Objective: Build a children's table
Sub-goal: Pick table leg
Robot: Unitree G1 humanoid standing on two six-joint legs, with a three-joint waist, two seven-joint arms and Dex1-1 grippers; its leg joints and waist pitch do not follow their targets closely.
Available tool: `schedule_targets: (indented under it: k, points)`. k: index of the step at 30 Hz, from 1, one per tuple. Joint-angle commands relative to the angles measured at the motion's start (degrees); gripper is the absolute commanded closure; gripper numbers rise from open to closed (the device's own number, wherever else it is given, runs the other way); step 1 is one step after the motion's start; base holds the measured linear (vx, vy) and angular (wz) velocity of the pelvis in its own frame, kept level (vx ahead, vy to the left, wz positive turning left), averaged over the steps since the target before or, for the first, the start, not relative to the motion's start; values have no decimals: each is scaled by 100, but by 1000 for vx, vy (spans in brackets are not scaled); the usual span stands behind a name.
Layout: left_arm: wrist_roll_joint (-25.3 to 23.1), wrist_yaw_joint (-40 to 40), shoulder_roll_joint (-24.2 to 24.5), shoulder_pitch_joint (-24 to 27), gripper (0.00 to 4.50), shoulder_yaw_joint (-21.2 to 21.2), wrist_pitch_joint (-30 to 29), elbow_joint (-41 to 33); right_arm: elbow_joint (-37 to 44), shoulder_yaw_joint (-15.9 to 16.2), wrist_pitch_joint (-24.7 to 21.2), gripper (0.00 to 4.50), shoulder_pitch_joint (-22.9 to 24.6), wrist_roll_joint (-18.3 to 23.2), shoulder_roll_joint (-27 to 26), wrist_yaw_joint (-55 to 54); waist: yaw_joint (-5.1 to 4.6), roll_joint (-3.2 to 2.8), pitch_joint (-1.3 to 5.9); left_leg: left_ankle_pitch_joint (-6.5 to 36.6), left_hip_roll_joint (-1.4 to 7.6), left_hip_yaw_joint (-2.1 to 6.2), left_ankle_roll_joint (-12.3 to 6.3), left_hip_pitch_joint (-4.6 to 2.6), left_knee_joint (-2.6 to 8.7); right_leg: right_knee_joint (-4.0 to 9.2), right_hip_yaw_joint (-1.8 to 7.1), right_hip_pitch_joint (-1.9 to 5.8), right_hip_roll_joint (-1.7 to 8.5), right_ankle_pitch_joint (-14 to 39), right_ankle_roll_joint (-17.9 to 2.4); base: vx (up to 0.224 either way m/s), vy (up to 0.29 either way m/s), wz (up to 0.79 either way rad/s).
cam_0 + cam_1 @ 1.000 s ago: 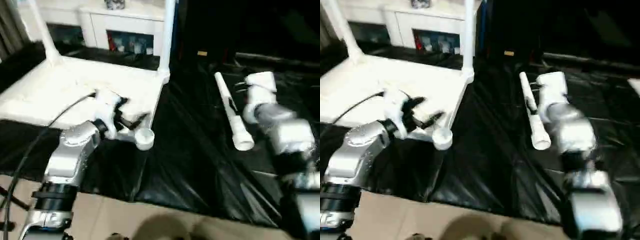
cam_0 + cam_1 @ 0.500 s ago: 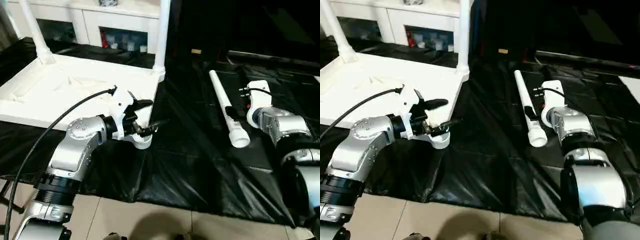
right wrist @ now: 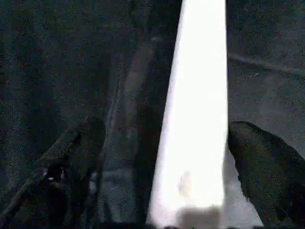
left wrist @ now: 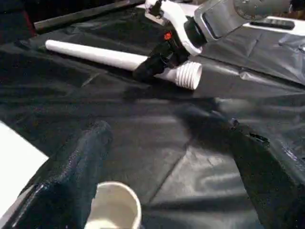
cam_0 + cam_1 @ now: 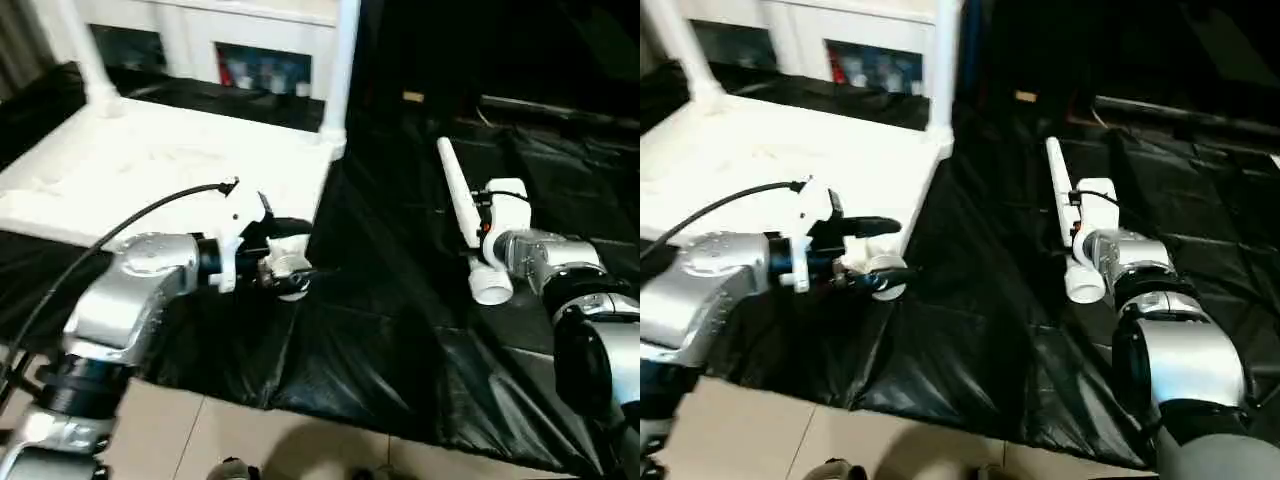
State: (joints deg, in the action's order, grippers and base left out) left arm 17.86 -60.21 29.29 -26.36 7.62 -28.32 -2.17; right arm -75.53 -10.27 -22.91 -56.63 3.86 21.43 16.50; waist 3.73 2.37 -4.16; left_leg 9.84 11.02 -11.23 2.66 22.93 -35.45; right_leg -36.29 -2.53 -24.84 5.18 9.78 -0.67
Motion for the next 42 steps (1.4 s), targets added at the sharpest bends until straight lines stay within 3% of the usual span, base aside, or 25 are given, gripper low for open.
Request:
schedule_targets:
  k: [1, 5, 11, 16, 21, 24, 25, 26, 27, 28, 29, 30, 31, 33, 34, 40, 42]
  points:
    - [98, -131, 121, 39, 0, 53, -132, -200, -131, -126, -239, 53, -130, 100, 54, -106, 36, -14, 447, 1610, 176, 50, 280, -199, 435, 390, 164, 291, 228, 1511, -1196, 0, 0, 0]
    - [177, -321, 293, 15, 0, 84, -350, -271, -212, -283, -567, 84, -188, 196, 99, -136, 58, 11, 451, 1543, 162, 51, 325, -166, 443, 384, 168, 291, 226, 1553, -1057, 0, 0, 0]
    - [292, -432, 431, 5, 0, 166, -662, -416, -259, -260, -807, 127, -143, 100, 120, -95, 130, 25, 479, 1168, 154, 23, 292, -148, 417, 332, 174, 300, 217, 1116, -1096, 0, 0, 0]
    - [262, -326, 433, -30, 0, 193, -755, -432, -254, -405, -749, 169, -100, 183, 136, -275, 145, 23, 474, 1180, 149, 16, 302, -145, 415, 335, 169, 298, 212, 1085, -1112, 0, 0, 0]
    - [126, 244, 96, -230, 0, 19, -867, -130, -204, -576, -531, 209, -109, 275, 177, -290, 120, 27, 468, 1406, 136, 23, 353, -171, 413, 385, 184, 277, 213, 1330, -1000, 0, 0, 0]
    - [94, 592, -146, -301, 0, -53, -820, 5, -155, -715, -406, 235, -113, 403, 211, -185, 104, 22, 487, 1295, 131, 35, 335, -146, 408, 372, 177, 307, 211, 1213, -977, 0, 0, 0]
    - [54, 789, -300, -321, 0, -60, -757, 58, -111, -806, -307, 247, -130, 504, 230, -54, 103, -49, 490, 1273, 129, 40, 328, -143, 405, 356, 180, 309, 207, 1103, -1006, 0, 0, 0]
    - [41, 871, -360, -328, 0, -59, -730, 76, -92, -845, -266, 247, -138, 545, 237, 0, 102, -1, 505, 1223, 131, 30, 281, -143, 391, 361, 178, 326, 203, 939, -1033, 0, 0, 0]
    - [40, 937, -418, -340, 0, -66, -724, 100, -73, -874, -223, 262, -145, 577, 244, 42, 117, -82, 507, 1190, 127, 40, 272, -152, 390, 340, 176, 320, 209, 867, -1076, 0, 0, 0]
    - [25, 1142, -599, -388, 0, -85, -670, 191, -20, -979, -115, 266, -166, 682, 267, 143, 95, -60, 506, 1193, 125, 27, 233, -139, 388, 357, 170, 327, 188, 760, -1128, 0, 0, 0]
    - [22, 1386, -811, -468, 0, -131, -655, 322, 34, -1090, -124, 266, -168, 797, 292, 211, 103, -141, 510, 1183, 122, 42, 218, -145, 379, 339, 166, 334, 187, 666, -1181, 0, 0, 0]
    - [33, 1485, -905, -513, 0, -156, -685, 394, 60, -1115, -146, 268, -161, 829, 300, 252, 87, -106, 503, 1234, 118, 23, 188, -153, 382, 371, 163, 327, 171, 680, -1193, 0, 0, 0]
    - [42, 1566, -983, -553, 0, -176, -712, 458, 83, -1134, -168, 268, -153, 853, 305, 287, 99, -172, 514, 1236, 120, 37, 191, -163, 371, 346, 162, 333, 179, 624, -1235, 0, 0, 0]
    - [-116, 1837, -1240, -702, 0, -119, -535, 750, 197, -1126, -234, 271, -35, 898, 304, 456, 93, -122, 514, 1221, 103, 30, 84, -136, 366, 379, 150, 363, 168, 655, -1290, 0, 0, 0]
    - [-140, 1871, -1274, -734, 0, -97, -546, 805, 217, -1125, -229, 271, -3, 909, 303, 493, 97, -193, 521, 1178, 106, 38, 54, -133, 358, 384, 148, 372, 180, 655, -1294, 0, 0, 0]
    - [-20, 1900, -1582, -918, 0, -121, -484, 1021, 737, -1268, -225, 272, 137, 1270, 317, 1426, 113, -208, 552, 939, 113, 24, -190, -106, 320, 363, 122, 412, 170, 449, -1449, 0, 0, 0]
    - [203, 2236, -1850, -1078, 0, -403, -789, 1204, 1411, -1302, -330, 272, 374, 1576, 244, 2023, 98, -211, 544, 919, 106, 6, -279, -103, 305, 362, 126, 421, 153, 407, -1488, 0, 0, 0]
